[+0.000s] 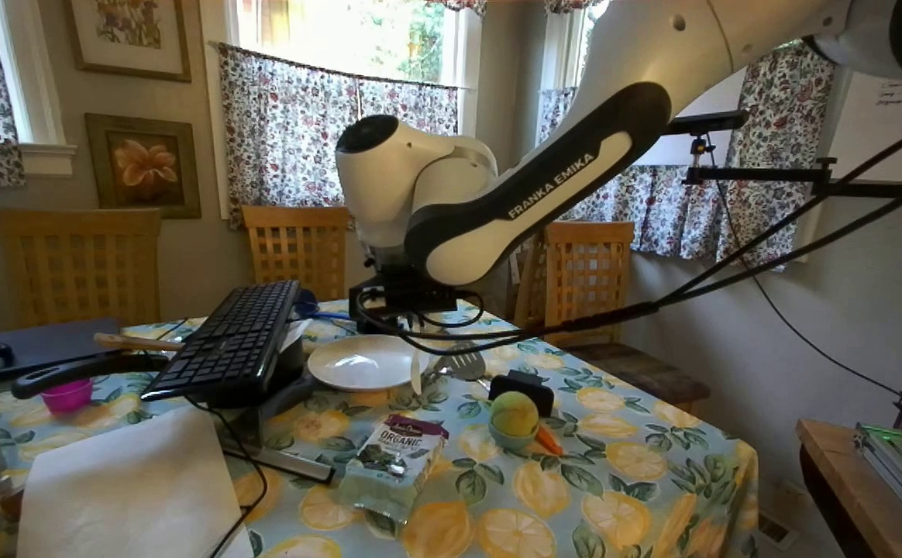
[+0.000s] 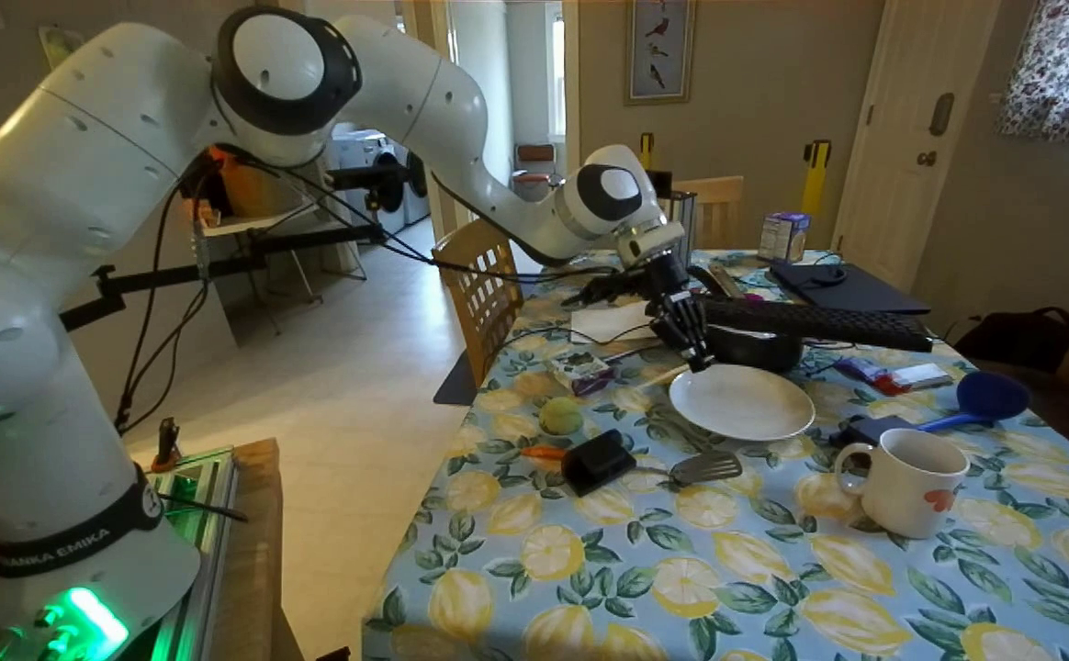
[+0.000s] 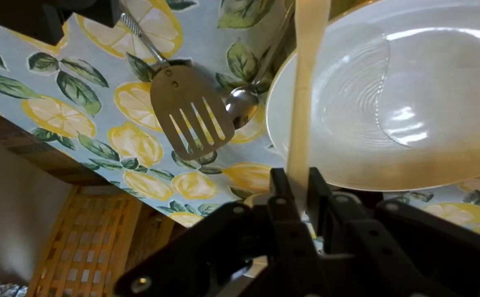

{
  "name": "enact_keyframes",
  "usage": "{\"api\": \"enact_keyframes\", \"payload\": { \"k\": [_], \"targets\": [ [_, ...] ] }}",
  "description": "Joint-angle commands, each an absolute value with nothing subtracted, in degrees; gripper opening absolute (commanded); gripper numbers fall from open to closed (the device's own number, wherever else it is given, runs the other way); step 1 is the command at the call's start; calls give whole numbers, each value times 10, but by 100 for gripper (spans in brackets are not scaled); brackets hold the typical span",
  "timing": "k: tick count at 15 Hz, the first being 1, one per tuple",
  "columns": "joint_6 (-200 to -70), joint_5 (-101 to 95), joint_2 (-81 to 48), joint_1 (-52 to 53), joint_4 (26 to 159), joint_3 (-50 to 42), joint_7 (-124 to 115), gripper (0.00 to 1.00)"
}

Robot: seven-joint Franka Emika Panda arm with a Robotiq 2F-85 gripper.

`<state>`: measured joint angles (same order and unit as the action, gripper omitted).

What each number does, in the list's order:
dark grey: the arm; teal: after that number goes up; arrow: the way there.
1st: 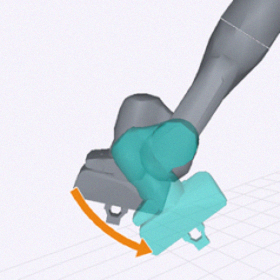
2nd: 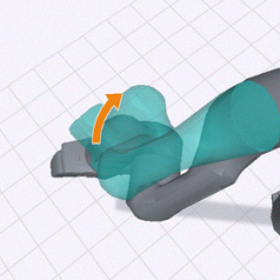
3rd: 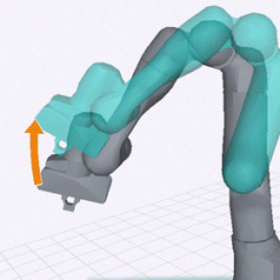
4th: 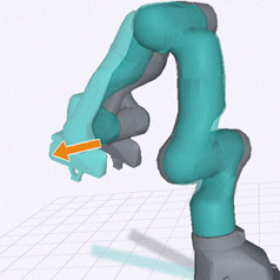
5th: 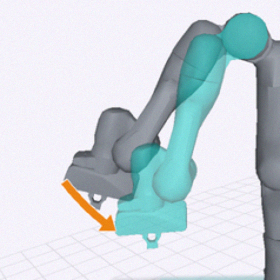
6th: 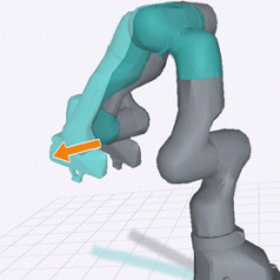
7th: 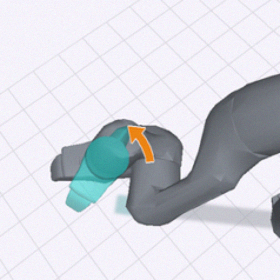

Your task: Pick up the folk from the cup and put it on the table

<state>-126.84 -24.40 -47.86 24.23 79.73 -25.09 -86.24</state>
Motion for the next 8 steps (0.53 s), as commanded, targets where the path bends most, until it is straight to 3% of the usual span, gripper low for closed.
{"api": "enact_keyframes", "payload": {
  "k": [1, 8],
  "targets": [
    [-1297, -310, -379, 269, 925, -226, -925, 4],
    [-1252, -372, -279, 263, 1106, -173, -1089, 4]
  ]
}}
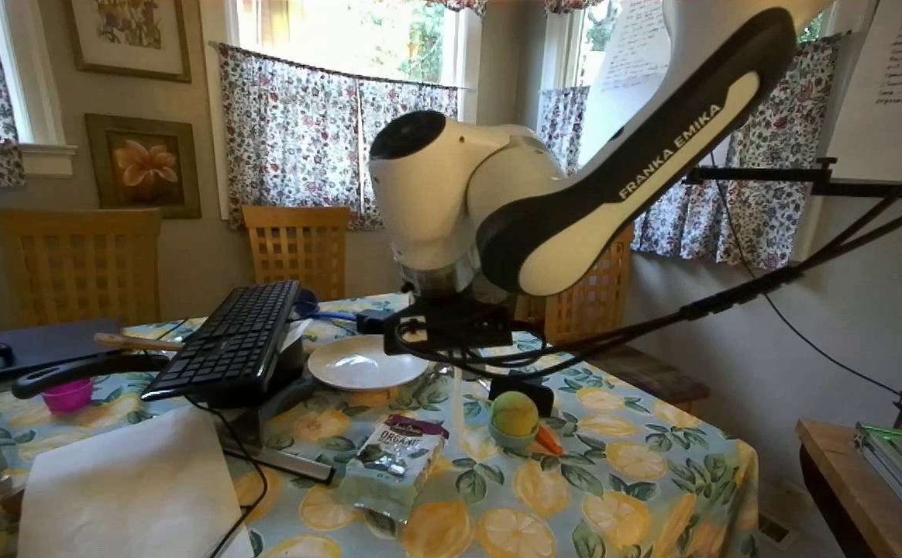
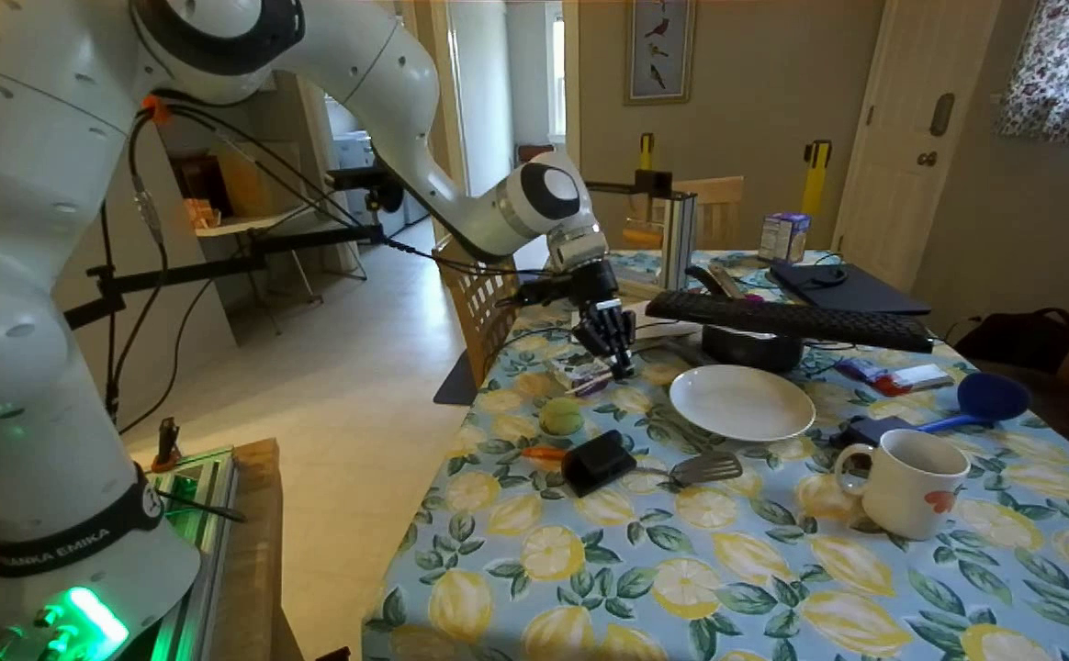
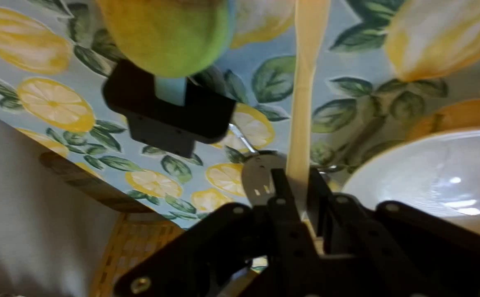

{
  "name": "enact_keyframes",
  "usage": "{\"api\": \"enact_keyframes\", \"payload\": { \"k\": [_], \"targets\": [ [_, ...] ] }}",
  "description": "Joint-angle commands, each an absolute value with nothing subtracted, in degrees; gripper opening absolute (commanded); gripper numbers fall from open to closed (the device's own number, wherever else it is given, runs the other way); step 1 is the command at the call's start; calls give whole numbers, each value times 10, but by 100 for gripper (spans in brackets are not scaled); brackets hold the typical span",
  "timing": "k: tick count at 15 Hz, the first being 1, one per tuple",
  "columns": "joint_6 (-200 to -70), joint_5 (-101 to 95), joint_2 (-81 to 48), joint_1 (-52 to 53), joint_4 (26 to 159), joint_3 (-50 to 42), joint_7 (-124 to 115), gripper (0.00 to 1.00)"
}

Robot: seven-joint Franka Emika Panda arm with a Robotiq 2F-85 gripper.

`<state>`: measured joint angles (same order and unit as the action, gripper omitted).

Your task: Pick up the folk from the cup and put it on the table

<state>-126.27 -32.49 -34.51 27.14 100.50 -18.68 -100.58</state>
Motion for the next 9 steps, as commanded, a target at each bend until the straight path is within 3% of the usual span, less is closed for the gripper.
{"api": "enact_keyframes", "payload": {
  "k": [1, 5, 6, 8, 9],
  "targets": [
    [-1243, -383, -270, 256, 1124, -168, -1119, 4],
    [-1227, -403, -283, 208, 1112, -128, -1154, 4],
    [-1227, -406, -279, 198, 1118, -121, -1158, 15],
    [-1228, -404, -280, 185, 1116, -107, -1156, 15],
    [-1229, -404, -280, 184, 1115, -105, -1156, 4]
  ]
}}
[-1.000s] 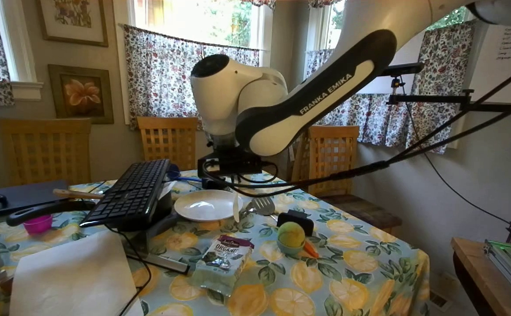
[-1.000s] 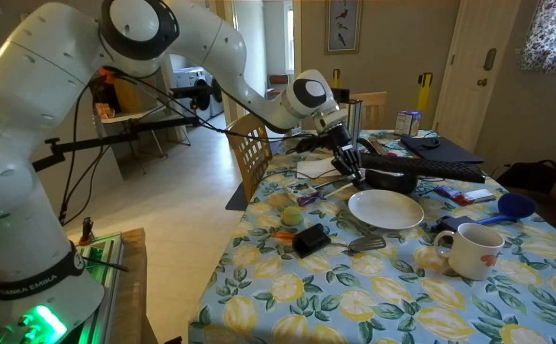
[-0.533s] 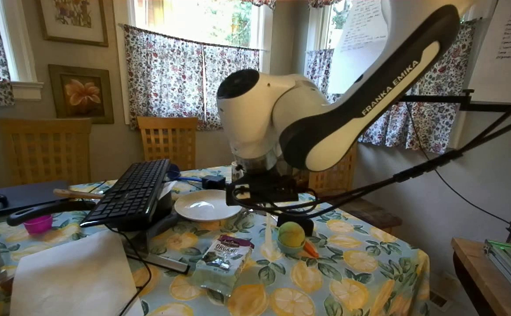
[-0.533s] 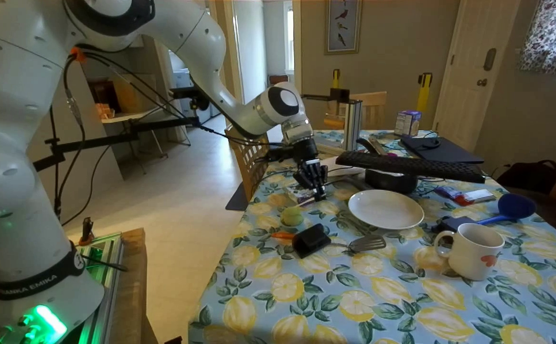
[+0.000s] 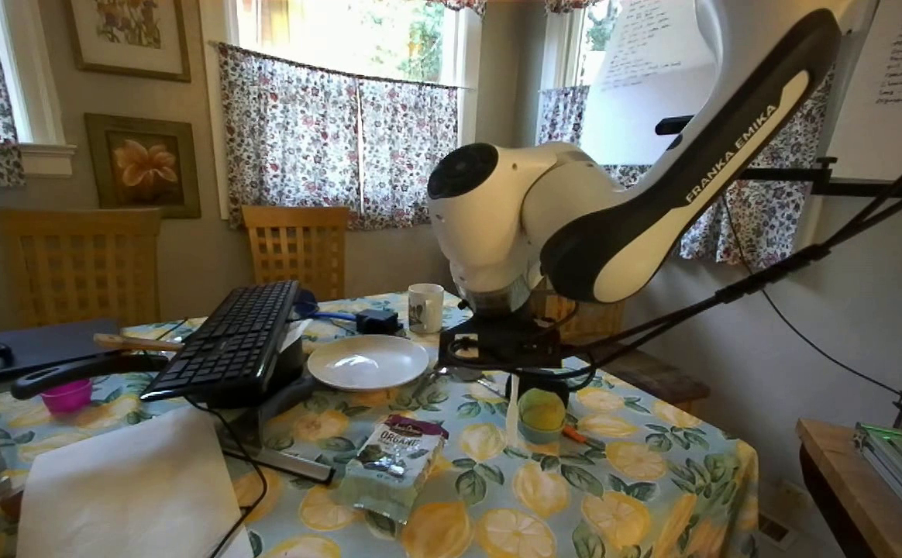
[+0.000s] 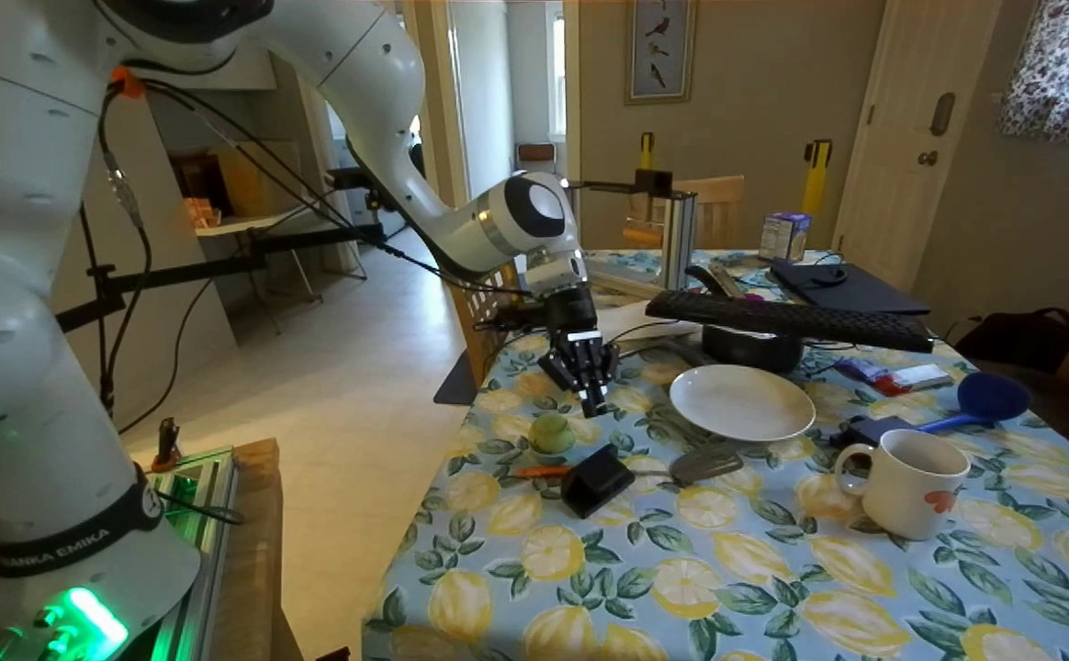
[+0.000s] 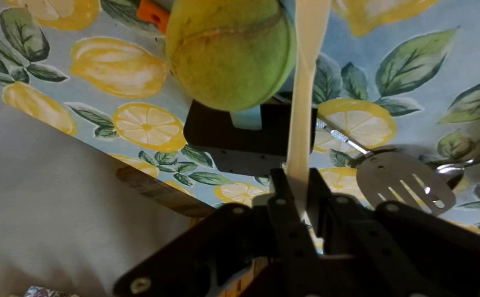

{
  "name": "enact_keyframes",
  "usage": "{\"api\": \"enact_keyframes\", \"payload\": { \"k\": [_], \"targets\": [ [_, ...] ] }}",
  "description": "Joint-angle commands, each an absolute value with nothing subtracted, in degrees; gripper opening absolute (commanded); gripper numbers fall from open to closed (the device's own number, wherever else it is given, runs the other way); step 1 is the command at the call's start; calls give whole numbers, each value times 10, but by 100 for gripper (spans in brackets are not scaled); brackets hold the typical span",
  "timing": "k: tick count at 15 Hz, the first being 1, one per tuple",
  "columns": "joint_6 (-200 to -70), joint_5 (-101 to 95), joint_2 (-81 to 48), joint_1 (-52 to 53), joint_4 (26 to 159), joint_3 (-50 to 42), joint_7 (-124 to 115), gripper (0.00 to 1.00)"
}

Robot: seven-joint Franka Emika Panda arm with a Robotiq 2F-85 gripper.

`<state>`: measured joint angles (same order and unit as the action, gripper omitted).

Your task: Pick up the folk from the cup and put it on the table

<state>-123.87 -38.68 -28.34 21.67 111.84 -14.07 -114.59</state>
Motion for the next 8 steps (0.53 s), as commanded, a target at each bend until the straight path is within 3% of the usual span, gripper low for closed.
{"api": "enact_keyframes", "payload": {
  "k": [1, 8],
  "targets": [
    [-1248, -405, -285, 176, 1109, -99, -1147, 4],
    [-1360, -438, -267, 148, 1051, -61, -1100, 4]
  ]
}}
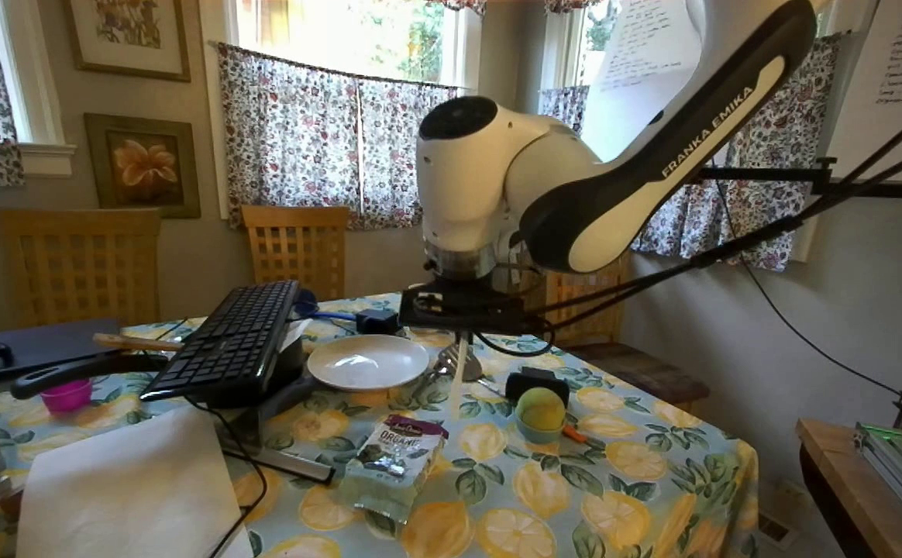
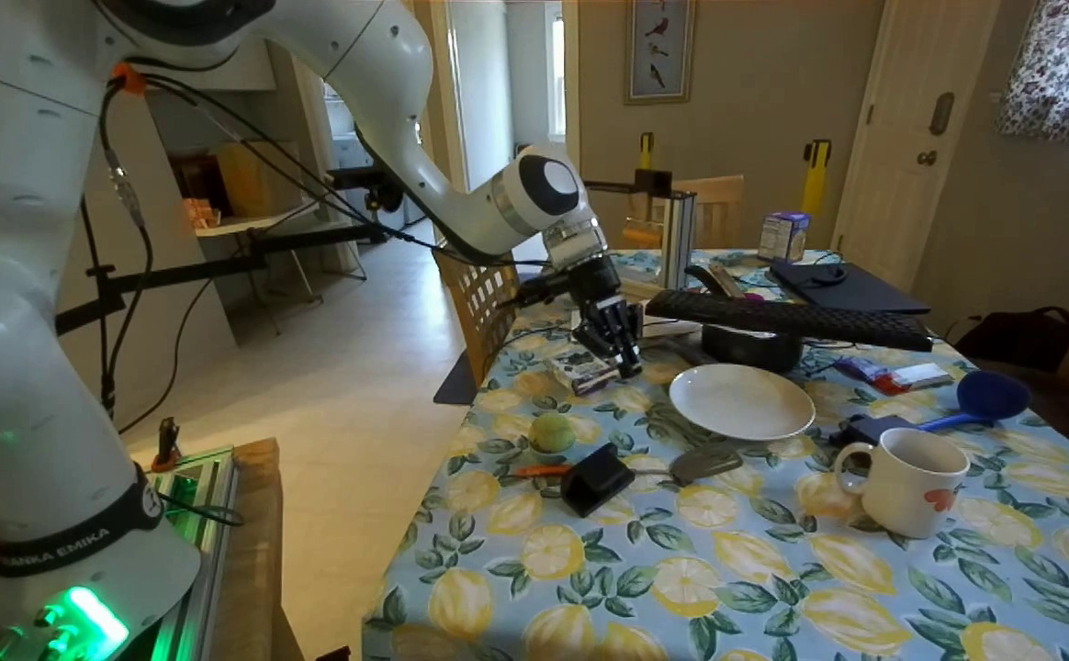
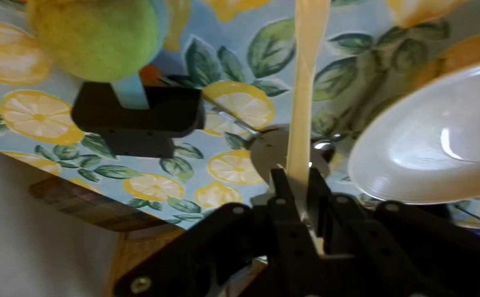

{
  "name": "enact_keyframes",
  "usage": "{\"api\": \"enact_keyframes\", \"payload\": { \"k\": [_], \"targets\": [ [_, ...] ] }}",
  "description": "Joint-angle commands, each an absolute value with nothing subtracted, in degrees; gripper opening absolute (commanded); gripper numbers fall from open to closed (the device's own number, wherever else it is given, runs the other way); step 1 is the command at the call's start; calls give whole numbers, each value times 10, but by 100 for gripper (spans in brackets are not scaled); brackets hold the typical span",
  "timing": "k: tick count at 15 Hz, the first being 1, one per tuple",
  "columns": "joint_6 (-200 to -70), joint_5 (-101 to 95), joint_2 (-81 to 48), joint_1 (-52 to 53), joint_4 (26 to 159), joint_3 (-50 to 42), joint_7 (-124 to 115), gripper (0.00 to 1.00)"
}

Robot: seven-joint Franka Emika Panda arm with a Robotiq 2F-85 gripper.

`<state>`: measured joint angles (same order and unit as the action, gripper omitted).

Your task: Pick up the folk from the cup and put it on the table

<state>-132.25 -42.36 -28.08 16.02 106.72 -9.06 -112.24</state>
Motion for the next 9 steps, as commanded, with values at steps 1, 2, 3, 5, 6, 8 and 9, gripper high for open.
{"api": "enact_keyframes", "payload": {
  "k": [1, 2, 3, 5, 6, 8, 9],
  "targets": [
    [-1374, -435, -264, 150, 1049, -54, -1090, 4],
    [-1387, -432, -260, 152, 1051, -46, -1081, 4],
    [-1406, -430, -258, 152, 1055, -40, -1074, 4],
    [-1425, -422, -250, 155, 1073, -27, -1071, 4],
    [-1421, -420, -246, 159, 1080, -22, -1066, 4],
    [-1385, -416, -238, 168, 1090, -12, -1051, 4],
    [-1369, -417, -233, 172, 1097, -10, -1050, 4]
  ]
}}
